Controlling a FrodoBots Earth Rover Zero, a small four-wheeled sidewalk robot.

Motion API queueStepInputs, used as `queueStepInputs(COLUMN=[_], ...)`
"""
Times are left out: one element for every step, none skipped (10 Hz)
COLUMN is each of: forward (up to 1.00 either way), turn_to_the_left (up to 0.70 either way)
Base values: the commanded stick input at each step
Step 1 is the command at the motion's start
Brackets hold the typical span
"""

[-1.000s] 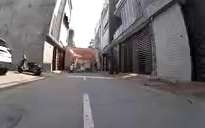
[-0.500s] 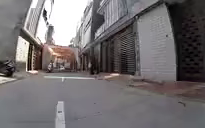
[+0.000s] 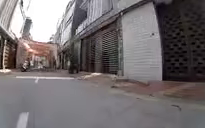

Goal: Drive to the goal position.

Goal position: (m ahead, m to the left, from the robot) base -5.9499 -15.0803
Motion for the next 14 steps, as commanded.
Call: queueStepInputs(forward=[0.00,0.00,0.00,0.00,0.00,0.00,0.00,0.00,0.00,0.00,0.00,0.00,0.00,0.00], turn_to_the_left=[0.00,0.00,0.00,-0.25,-0.96,-1.00,-1.00,-1.00,-1.00,-1.00,-1.00,-1.00,-1.00,-1.00])
